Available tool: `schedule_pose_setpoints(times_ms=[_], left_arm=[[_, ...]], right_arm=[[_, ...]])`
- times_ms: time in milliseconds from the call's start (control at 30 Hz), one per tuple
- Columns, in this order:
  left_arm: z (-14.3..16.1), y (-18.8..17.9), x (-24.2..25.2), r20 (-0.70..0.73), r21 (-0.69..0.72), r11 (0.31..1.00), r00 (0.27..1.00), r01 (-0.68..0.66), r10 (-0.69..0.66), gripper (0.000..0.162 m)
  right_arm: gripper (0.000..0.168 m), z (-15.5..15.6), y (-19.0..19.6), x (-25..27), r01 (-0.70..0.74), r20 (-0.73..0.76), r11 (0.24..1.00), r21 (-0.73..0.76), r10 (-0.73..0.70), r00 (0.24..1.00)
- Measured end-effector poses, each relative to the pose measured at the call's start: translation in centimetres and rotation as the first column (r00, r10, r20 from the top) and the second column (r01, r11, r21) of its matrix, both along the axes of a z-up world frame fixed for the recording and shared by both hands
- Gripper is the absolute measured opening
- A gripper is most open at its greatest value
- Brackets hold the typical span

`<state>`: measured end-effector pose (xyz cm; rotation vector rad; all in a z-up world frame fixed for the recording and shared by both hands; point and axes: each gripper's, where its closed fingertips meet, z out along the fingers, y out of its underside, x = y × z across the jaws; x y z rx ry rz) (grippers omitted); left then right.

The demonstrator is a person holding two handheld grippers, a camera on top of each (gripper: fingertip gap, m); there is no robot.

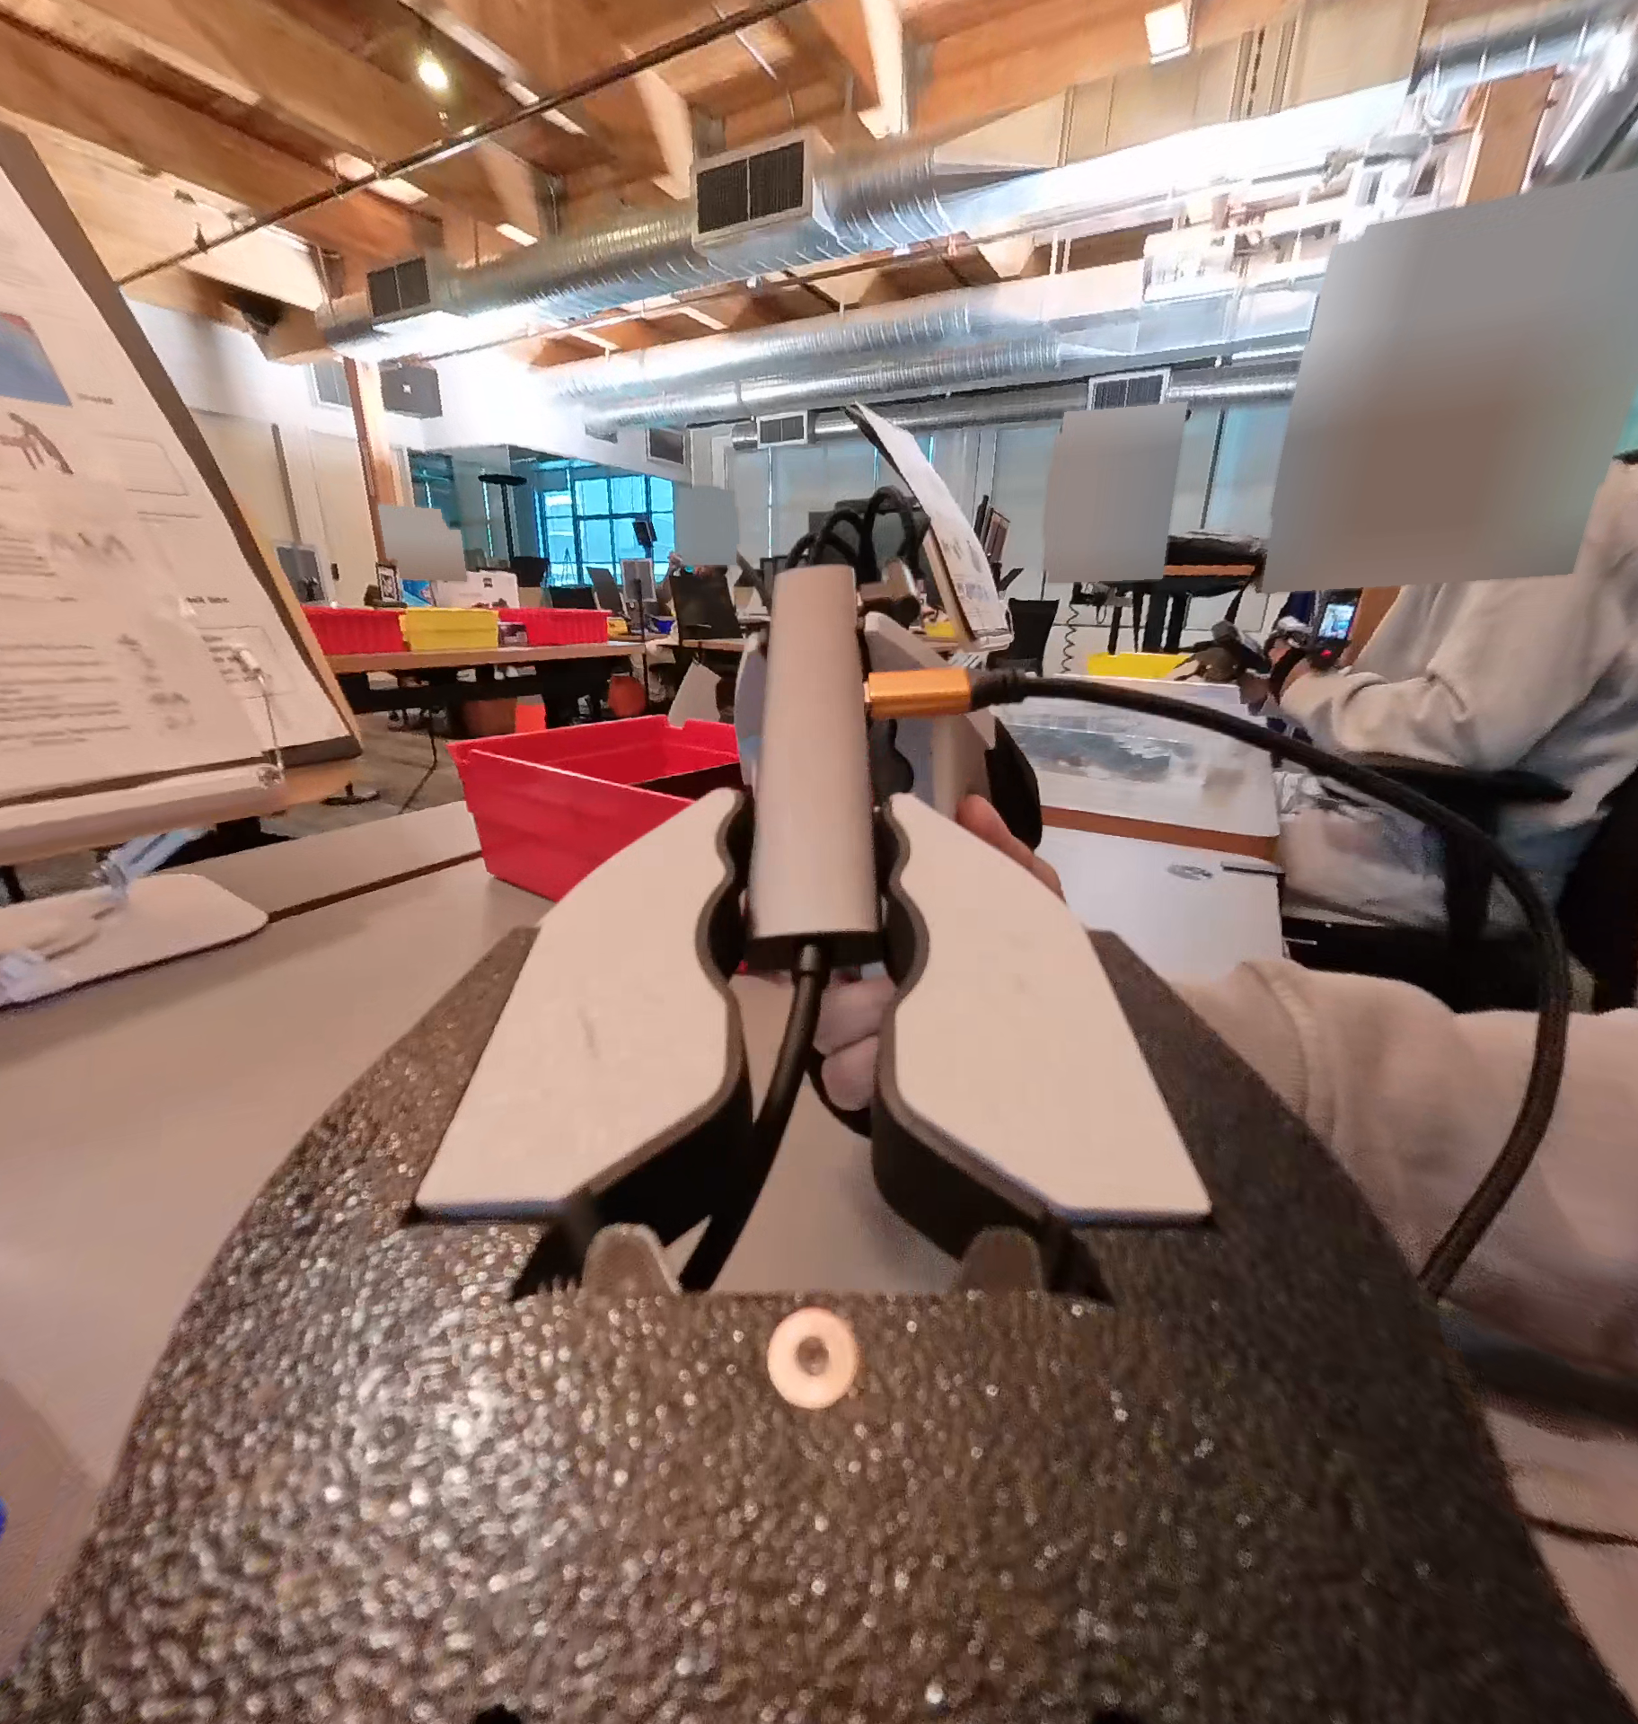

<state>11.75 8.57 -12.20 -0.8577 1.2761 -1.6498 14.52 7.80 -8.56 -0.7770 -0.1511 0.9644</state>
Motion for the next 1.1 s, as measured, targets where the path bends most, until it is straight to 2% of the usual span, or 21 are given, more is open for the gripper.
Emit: schedule_pose_setpoints(times_ms=[33,133,400,500,700,767,800,867,967,1033,1100], left_arm=[[-0.1,-0.1,0.1,-0.011,-0.017,1.0,1.0,0.006,-0.006,0.025],[-0.1,-0.6,0.2,-0.021,-0.061,0.997,0.999,0.036,-0.038,0.025],[-0.3,0.0,0.7,-0.056,-0.113,0.994,0.998,0.006,-0.012,0.025],[0.5,0.8,0.2,-0.005,-0.124,0.992,0.999,-0.037,0.037,0.025],[0.4,1.5,0.6,-0.051,-0.107,0.986,0.991,-0.131,0.126,0.025],[0.4,2.0,0.6,-0.059,-0.059,0.982,0.983,-0.177,0.174,0.025],[0.4,2.5,0.5,-0.056,-0.003,0.976,0.975,-0.218,0.217,0.025],[0.6,3.4,0.1,-0.024,0.132,0.943,0.95,-0.306,0.311,0.025],[0.9,4.6,-0.3,0.016,0.249,0.885,0.915,-0.394,0.403,0.025],[0.7,5.3,-0.3,0.025,0.285,0.851,0.891,-0.441,0.453,0.025],[0.1,5.8,-0.2,0.036,0.32,0.808,0.858,-0.496,0.512,0.025]], right_arm=[[0.021,0.0,-0.1,0.1,0.006,-0.006,1.0,0.009,-0.006,1.0],[0.021,0.1,-0.2,0.2,0.001,-0.014,1.0,0.019,-0.001,1.0],[0.022,-0.3,0.2,0.6,0.019,-0.028,1.0,-0.011,-0.02,0.999],[0.019,-0.8,0.7,0.5,0.031,-0.009,0.999,-0.045,-0.031,0.999],[0.024,-1.4,1.6,1.1,0.031,-0.068,0.994,-0.106,-0.038,0.997],[0.024,-2.1,2.1,1.3,0.072,-0.05,0.985,-0.156,-0.081,0.995],[0.022,-2.8,2.5,1.4,0.103,-0.03,0.972,-0.21,-0.111,0.993],[0.031,-4.7,2.8,1.9,0.127,0.004,0.932,-0.341,-0.134,0.991],[0.032,-6.5,1.1,3.9,0.182,0.027,0.862,-0.474,-0.193,0.981],[0.032,-6.7,-0.5,6.2,0.319,0.111,0.79,-0.523,-0.308,0.945],[0.032,-5.0,-2.1,7.2,0.509,0.272,0.717,-0.475,-0.431,0.861]])
